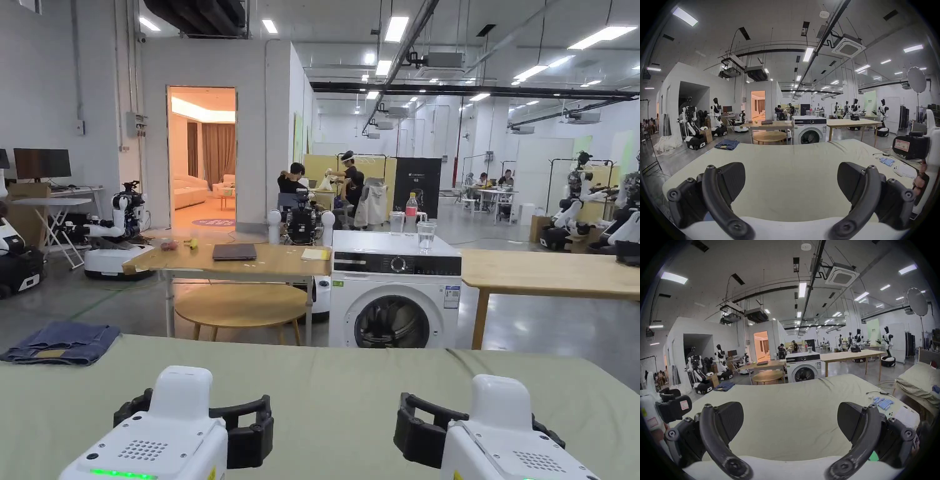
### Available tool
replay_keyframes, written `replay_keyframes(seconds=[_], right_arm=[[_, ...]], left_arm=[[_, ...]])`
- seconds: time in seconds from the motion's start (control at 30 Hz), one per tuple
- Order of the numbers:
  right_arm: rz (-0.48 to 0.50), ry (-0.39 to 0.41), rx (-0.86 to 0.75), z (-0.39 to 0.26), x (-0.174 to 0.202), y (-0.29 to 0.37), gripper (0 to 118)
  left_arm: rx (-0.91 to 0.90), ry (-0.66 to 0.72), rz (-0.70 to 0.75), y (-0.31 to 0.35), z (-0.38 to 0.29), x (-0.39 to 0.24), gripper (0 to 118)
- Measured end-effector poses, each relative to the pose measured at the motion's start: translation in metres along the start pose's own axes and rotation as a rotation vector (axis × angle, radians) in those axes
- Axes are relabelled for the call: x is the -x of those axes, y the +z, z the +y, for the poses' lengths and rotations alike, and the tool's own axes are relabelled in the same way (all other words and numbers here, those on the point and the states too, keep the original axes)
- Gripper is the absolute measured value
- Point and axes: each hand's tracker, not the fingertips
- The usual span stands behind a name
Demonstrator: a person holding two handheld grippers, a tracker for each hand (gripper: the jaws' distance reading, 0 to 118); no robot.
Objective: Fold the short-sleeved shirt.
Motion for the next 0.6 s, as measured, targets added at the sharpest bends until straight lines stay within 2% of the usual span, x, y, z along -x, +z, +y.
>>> replay_keyframes(seconds=[0.17,0.3,0.43,0.6], right_arm=[[-0.043,0.006,0.006,0.0033,0.0020,0.0029,115],[-0.027,0.011,0.005,0.0025,0.0011,0.0044,115],[-0.101,0.071,-0.057,-0.0014,0.0072,0.0065,115],[-0.102,0.073,-0.039,-0.0037,0.0064,0.0041,115]], left_arm=[[0.001,0.003,0.001,0.0015,0.0000,-0.0001,113],[0.006,0.000,0.001,0.0021,-0.0005,-0.0013,113],[0.009,-0.003,0.005,0.0017,-0.0005,-0.0011,113],[0.000,0.002,0.020,0.0031,-0.0002,-0.0005,113]])
